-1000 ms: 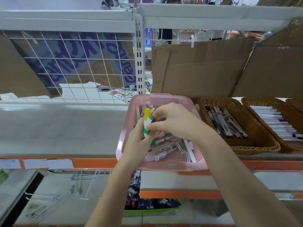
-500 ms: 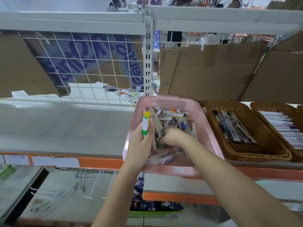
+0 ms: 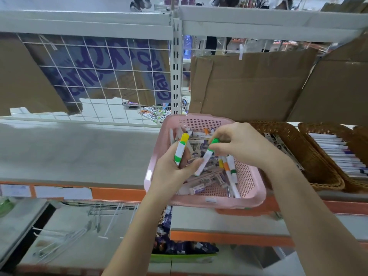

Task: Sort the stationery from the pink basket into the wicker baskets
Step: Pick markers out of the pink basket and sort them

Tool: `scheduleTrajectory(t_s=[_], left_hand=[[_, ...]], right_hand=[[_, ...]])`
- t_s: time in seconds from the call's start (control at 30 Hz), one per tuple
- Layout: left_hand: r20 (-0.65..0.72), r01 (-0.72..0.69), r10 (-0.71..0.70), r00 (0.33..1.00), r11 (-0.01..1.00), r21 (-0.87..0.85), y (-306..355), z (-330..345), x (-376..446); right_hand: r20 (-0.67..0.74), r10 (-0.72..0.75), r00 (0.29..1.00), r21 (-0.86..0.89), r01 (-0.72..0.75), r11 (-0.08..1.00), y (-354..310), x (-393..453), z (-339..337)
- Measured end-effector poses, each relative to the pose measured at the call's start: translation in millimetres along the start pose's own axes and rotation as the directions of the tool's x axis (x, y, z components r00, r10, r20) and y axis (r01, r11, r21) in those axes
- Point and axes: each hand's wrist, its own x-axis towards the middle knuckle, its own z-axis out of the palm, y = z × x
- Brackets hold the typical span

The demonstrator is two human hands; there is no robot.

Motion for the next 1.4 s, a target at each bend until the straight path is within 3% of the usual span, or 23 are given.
scheduleTrajectory(t_s=[0.1, 0.37, 0.53, 0.67, 0.73, 0.93, 1.03, 1.17, 1.4], left_hand=[[0.001, -0.032, 0.032, 0.999, 0.999, 0.006, 1.6, 1.8, 0.2], [-0.063, -0.034, 0.029, 0.998, 0.997, -0.072, 0.1, 1.0, 1.9], [-0.151, 0.059, -0.067, 0.986, 0.997, -0.052, -7.8, -0.9, 1.0], [-0.153, 0.083, -0.087, 0.984, 0.996, -0.032, -8.9, -0.3, 1.3], [-0.17, 0.091, -0.1, 0.98, 0.994, -0.058, -7.5, 0.0, 2.0], [-0.203, 0.123, -0.144, 0.968, 0.986, -0.115, -10.3, 0.2, 4.7], [-0.196, 0.116, -0.136, 0.971, 0.987, -0.109, -11.6, 0.9, 5.2], [-0.2, 0.1, -0.113, 0.973, 0.992, -0.073, -11.3, 1.4, 4.9], [-0.197, 0.076, -0.081, 0.977, 0.997, -0.032, -8.3, 0.3, 3.6]], right_hand=[[-0.006, -0.102, 0.995, 0.102, 0.102, 0.99, -23.8, -6.2, 5.7], [-0.08, -0.162, 0.984, 0.209, 0.175, 0.962, -41.8, -4.1, 28.3], [0.018, -0.12, 0.993, 0.381, 0.104, 0.919, -14.0, 10.9, 21.3], [0.225, 0.043, 0.973, 0.022, -0.049, 0.999, 11.9, 41.7, 52.7], [0.303, 0.106, 0.947, -0.052, -0.094, 0.994, 15.4, 55.2, 73.9], [0.421, 0.144, 0.896, -0.328, 0.002, 0.945, 6.4, 90.3, 115.5], [0.472, 0.142, 0.87, -0.354, 0.04, 0.934, 7.2, 93.8, 129.9], [0.371, 0.137, 0.919, -0.335, -0.006, 0.942, 9.5, 85.9, 139.6], [0.318, 0.233, 0.919, -0.353, -0.114, 0.929, 20.6, 73.2, 120.8]])
